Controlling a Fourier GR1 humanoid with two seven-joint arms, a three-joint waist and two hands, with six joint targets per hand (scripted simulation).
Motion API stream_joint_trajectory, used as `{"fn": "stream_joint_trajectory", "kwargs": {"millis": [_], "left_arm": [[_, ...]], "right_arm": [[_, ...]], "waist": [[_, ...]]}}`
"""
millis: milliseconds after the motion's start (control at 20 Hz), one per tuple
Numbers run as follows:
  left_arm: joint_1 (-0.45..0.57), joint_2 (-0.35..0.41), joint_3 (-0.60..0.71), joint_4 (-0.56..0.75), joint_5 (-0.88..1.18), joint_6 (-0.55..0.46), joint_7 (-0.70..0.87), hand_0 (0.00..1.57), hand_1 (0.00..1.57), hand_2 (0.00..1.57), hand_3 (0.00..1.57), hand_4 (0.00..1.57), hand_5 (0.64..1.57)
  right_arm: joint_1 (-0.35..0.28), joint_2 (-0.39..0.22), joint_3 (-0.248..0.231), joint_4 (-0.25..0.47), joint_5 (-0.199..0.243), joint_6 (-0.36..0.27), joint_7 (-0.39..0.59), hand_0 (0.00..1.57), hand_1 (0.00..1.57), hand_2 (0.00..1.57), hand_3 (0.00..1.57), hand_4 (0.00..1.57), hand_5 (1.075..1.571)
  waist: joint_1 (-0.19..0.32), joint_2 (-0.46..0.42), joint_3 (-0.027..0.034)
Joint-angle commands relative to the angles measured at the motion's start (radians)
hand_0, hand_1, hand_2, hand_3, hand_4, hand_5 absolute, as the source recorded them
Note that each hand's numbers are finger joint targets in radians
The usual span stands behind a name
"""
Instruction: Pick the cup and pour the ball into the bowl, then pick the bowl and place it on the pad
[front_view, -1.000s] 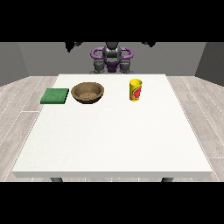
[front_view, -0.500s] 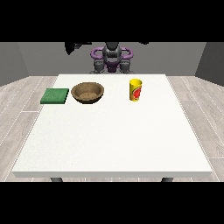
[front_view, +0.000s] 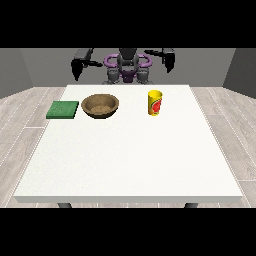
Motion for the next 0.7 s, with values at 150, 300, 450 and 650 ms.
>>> {"fn": "stream_joint_trajectory", "kwargs": {"millis": [150,300,450,650], "left_arm": [[-0.138,0.030,0.068,0.193,-0.034,-0.006,-0.122,0.00,0.00,0.00,0.00,0.00,1.255],[-0.178,0.066,0.153,0.374,-0.005,-0.037,-0.204,0.00,0.00,0.00,0.00,0.00,1.250],[-0.237,0.018,0.114,0.409,-0.047,0.010,-0.230,0.00,0.00,0.00,0.00,0.00,1.259],[-0.238,0.066,0.205,0.570,-0.013,-0.024,-0.386,0.00,0.00,0.00,0.00,0.00,1.246]], "right_arm": [[-0.124,-0.074,-0.068,0.144,-0.024,0.055,-0.077,0.00,0.00,0.00,0.00,0.00,1.560],[-0.063,-0.049,-0.022,0.117,-0.005,0.071,-0.089,0.00,0.00,0.00,0.00,0.00,1.561],[-0.163,-0.095,-0.080,0.218,-0.022,0.077,-0.117,0.00,0.00,0.00,0.00,0.00,1.562],[-0.143,-0.140,-0.107,0.186,-0.091,0.153,-0.077,0.00,0.00,0.00,0.00,0.00,1.563]], "waist": [[-0.017,0.105,0.0000],[-0.056,0.051,-0.0002],[-0.042,0.085,-0.0001],[-0.087,0.103,-0.0006]]}}
